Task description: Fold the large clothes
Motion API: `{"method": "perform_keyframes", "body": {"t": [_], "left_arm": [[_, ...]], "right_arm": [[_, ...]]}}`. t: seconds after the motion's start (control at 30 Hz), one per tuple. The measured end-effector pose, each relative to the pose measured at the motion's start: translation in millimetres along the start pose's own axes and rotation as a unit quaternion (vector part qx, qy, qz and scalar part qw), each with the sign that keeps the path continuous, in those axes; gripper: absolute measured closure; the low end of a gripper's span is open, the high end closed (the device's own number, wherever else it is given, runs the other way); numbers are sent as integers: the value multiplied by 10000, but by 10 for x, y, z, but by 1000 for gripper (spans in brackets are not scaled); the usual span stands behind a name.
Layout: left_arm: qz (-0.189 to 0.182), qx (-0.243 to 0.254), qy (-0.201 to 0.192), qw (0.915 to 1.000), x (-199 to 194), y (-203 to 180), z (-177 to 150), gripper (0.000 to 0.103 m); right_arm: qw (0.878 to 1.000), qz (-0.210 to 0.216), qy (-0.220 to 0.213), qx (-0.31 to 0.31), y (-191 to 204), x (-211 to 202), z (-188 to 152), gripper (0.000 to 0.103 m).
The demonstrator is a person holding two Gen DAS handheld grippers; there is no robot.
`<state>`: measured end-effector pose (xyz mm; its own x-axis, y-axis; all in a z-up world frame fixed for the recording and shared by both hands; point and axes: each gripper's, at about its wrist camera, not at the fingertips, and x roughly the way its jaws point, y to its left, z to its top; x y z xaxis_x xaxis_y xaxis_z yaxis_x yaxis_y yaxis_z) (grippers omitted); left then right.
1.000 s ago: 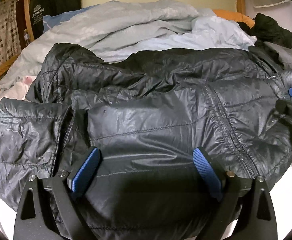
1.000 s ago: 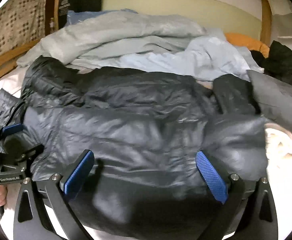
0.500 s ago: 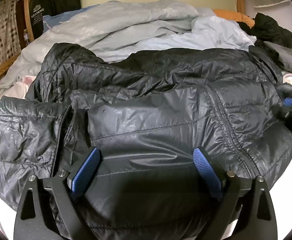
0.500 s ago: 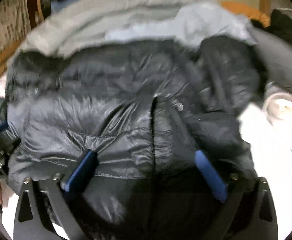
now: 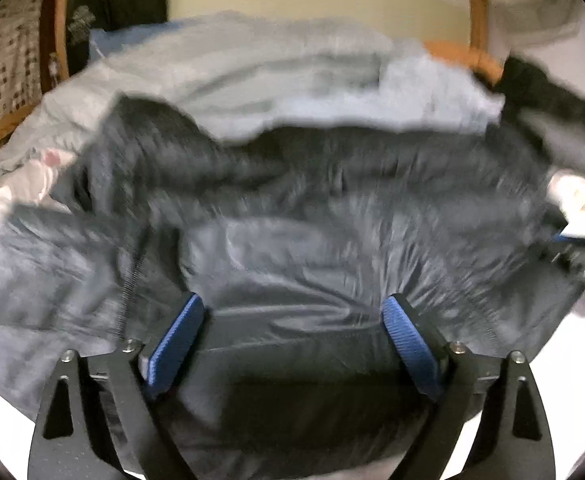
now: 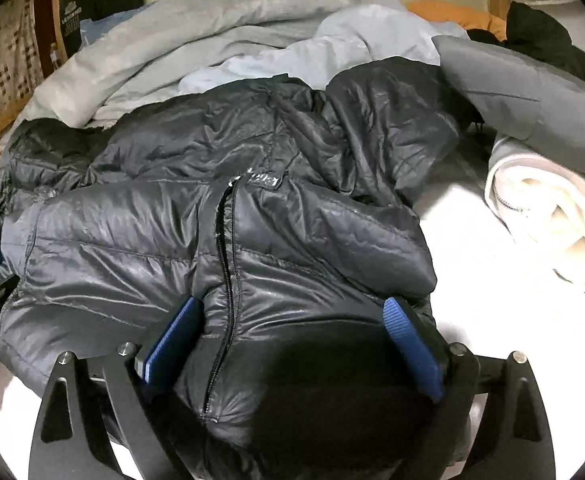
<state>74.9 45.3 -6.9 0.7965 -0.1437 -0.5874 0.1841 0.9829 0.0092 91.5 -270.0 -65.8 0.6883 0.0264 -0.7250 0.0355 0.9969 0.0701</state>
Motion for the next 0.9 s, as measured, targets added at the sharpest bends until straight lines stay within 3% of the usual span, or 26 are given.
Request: {"method": "perform_keyframes", "body": {"t": [0.07,0.13,0.2,0.23,0.3,0.37,0.47,0.67,0.83,0.9], "left_arm": [[112,67,-483,9987,-279,138,111,12],[522,67,-707,9961,-461,342,227,12],[991,-44,-708,9925,-501,589,292,12],[1025,-98,-572,9930,-455,723,307,15],[851,-421,-58,9955,-264,1015,290,27],[588,-842,354,9941,-62,1234,223,47],[419,-1292,767,9878,218,1417,108,57],[262,-1433,1076,9835,477,1398,-57,56],[329,-1395,1022,9844,461,1363,-56,56],[536,-1536,830,9832,328,1342,-43,61]], "right_arm": [[10000,31,-69,24,-15,-14,1,8],[9999,73,-127,52,-55,-43,-14,8],[9998,110,-125,89,-71,-49,-17,8],[9999,88,-125,71,-73,-48,-19,8],[9999,7,-116,22,-60,-54,-22,8],[9999,-37,-107,-11,-49,-49,-27,8],[10000,-21,-93,9,-29,-39,-15,8],[9999,-138,2,-98,44,14,10,6],[9998,-172,22,-126,50,14,5,6],[9998,-133,-101,-65,23,-45,6,7]]}}
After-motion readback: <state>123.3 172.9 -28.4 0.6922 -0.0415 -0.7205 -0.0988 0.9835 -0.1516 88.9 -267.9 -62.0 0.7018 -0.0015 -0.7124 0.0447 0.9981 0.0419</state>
